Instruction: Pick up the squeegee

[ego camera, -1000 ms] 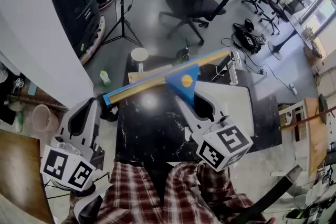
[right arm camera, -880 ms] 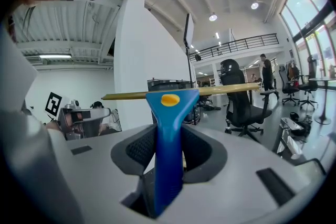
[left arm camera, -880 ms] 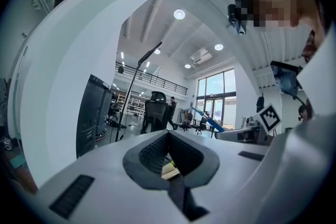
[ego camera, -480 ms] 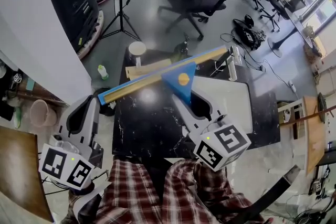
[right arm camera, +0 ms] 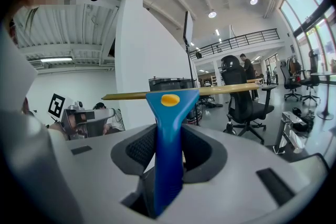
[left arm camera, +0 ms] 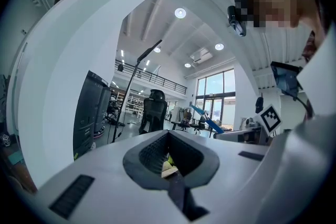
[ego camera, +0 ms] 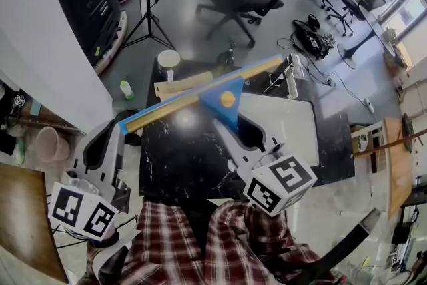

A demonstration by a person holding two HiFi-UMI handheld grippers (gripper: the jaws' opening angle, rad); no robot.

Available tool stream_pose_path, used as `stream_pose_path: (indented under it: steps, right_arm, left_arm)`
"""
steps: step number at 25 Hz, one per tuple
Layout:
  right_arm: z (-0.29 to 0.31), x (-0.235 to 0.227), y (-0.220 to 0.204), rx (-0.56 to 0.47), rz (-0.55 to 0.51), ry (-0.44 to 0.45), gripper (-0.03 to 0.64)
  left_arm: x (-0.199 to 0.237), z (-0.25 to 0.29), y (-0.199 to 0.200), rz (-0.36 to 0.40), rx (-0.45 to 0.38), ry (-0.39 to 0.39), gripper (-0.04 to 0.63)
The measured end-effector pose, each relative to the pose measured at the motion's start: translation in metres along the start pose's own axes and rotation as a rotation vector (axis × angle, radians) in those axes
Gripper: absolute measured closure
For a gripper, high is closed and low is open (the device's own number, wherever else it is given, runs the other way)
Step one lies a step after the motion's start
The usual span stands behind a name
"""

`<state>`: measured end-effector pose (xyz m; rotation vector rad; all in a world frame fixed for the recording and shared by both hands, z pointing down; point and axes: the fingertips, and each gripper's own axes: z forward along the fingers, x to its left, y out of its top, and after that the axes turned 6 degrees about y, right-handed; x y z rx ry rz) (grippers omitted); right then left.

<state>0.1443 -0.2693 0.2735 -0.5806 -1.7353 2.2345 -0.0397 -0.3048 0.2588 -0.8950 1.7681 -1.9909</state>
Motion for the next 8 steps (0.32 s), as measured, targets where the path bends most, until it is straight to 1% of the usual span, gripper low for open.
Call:
stream_pose_path:
  steps: [8]
  right_arm:
    - [0.0035,0.0004,0.0017,0.007,-0.006,0.010,0.479]
  left_arm:
    - [0.0013,0.0002,0.0021,-0.002,-0.004,0.004,0.585]
